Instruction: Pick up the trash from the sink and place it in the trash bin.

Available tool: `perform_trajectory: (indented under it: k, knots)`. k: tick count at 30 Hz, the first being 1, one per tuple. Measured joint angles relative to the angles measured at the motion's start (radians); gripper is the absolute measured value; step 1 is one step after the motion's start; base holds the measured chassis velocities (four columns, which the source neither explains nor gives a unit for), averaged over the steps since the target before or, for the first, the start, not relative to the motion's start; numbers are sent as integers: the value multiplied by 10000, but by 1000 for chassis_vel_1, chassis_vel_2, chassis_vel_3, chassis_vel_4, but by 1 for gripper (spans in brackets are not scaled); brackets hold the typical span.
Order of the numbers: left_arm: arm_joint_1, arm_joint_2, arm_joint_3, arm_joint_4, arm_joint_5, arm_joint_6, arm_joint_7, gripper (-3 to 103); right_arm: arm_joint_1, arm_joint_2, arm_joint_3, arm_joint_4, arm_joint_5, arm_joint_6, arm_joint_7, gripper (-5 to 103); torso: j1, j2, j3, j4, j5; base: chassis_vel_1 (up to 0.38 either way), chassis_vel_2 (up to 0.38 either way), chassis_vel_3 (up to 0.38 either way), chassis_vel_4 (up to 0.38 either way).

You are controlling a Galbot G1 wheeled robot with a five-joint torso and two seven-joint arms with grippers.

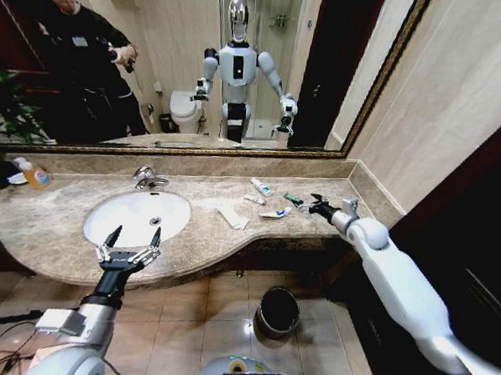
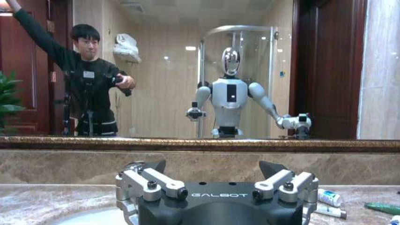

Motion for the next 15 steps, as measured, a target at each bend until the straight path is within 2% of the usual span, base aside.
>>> perform_trajectory:
  k: [3, 10, 12, 15]
  knots:
    - [0, 0, 0, 0, 0, 0, 0, 100, 507, 201, -405, -802, -102, -49, -126, 100, 0, 0, 0, 0, 3, 0, 0, 0, 0]
    - [0, 1, 0, 0, 0, 0, 0, 100, 750, 500, -569, -1200, -107, -382, -19, 100, 0, 0, 0, 0, 1, 0, 0, 0, 0]
    - [0, 0, 0, 0, 0, 0, 0, 100, 767, 643, -568, -1206, -34, -704, 403, 100, -1, 0, 0, -1, 1, 0, 0, 0, 0]
    - [0, 0, 0, 0, 0, 0, 0, 100, 782, 816, -532, -1314, 212, -821, 714, 100, 0, 0, 0, 0, 3, 0, 0, 0, 0]
